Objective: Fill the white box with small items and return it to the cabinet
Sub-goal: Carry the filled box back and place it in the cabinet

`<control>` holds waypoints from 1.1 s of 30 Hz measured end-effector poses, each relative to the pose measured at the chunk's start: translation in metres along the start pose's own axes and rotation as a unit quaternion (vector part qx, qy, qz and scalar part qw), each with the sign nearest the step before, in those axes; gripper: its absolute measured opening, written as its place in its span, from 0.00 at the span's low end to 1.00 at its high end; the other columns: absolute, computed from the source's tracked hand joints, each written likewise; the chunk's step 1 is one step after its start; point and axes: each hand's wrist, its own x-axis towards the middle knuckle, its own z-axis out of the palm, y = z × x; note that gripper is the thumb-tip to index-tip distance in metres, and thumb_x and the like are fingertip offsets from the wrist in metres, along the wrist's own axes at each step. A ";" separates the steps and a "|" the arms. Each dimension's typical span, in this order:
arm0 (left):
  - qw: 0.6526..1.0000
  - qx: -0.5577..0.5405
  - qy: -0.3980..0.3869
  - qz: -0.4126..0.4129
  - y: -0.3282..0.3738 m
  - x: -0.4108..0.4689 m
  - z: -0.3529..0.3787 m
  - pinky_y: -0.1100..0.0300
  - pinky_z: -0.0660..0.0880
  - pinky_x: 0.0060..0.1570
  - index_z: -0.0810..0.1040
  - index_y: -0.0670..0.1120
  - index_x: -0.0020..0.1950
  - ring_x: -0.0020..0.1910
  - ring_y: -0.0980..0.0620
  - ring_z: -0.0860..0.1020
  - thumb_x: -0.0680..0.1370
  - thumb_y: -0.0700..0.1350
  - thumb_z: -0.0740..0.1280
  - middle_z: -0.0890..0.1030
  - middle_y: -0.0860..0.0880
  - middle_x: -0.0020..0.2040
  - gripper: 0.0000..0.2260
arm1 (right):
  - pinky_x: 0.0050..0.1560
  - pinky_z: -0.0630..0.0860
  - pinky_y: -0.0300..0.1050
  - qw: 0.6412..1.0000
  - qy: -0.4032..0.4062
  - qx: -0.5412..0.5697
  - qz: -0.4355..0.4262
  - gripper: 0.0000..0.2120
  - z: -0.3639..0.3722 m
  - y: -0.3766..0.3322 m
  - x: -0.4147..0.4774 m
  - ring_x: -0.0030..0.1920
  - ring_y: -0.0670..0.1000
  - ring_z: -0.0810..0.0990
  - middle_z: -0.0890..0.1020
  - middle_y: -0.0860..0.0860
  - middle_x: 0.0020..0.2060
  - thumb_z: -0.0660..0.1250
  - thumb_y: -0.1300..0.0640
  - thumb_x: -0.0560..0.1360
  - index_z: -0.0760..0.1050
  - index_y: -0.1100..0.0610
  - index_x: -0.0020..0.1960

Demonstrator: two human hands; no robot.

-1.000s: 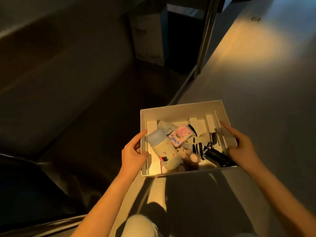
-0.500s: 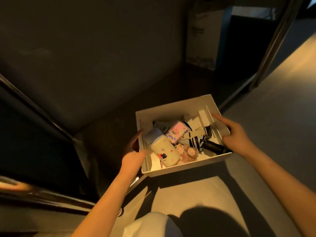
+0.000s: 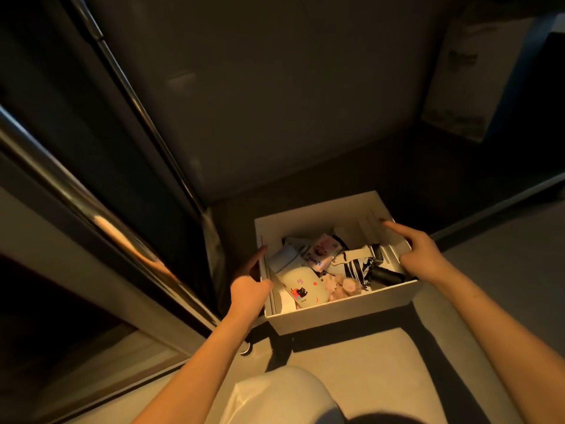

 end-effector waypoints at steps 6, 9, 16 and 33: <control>0.997 -0.072 0.019 -0.025 -0.028 -0.013 0.001 0.78 0.63 0.19 0.69 0.42 0.70 0.33 0.61 0.69 0.71 0.35 0.72 0.71 0.58 0.41 0.28 | 0.25 0.72 0.37 0.999 -0.036 -0.014 0.001 0.39 0.017 0.006 0.007 0.39 0.53 0.79 0.66 0.54 0.72 0.60 0.79 0.70 0.65 0.47 0.73; 0.996 -0.075 0.042 -0.016 -0.044 -0.010 0.003 0.78 0.68 0.29 0.71 0.44 0.69 0.45 0.58 0.75 0.71 0.33 0.72 0.77 0.47 0.59 0.28 | 0.27 0.71 0.29 0.998 -0.046 -0.030 -0.001 0.37 0.025 0.010 0.016 0.45 0.48 0.75 0.68 0.54 0.70 0.61 0.78 0.70 0.66 0.50 0.73; 0.996 0.003 0.086 0.030 -0.046 -0.005 0.002 0.76 0.65 0.20 0.72 0.43 0.67 0.34 0.62 0.68 0.73 0.35 0.71 0.74 0.54 0.46 0.23 | 0.39 0.75 0.38 0.997 -0.043 -0.061 0.013 0.28 0.039 0.006 0.045 0.50 0.50 0.77 0.74 0.55 0.61 0.62 0.74 0.73 0.69 0.54 0.69; 0.986 -0.063 -0.109 0.105 -0.109 -0.078 -0.016 0.66 0.65 0.61 0.55 0.74 0.68 0.64 0.65 0.65 0.65 0.66 0.71 0.65 0.73 0.63 0.37 | 0.62 0.66 0.47 0.992 0.042 0.118 0.016 0.44 0.054 0.077 -0.060 0.70 0.49 0.64 0.64 0.45 0.73 0.74 0.39 0.61 0.56 0.32 0.72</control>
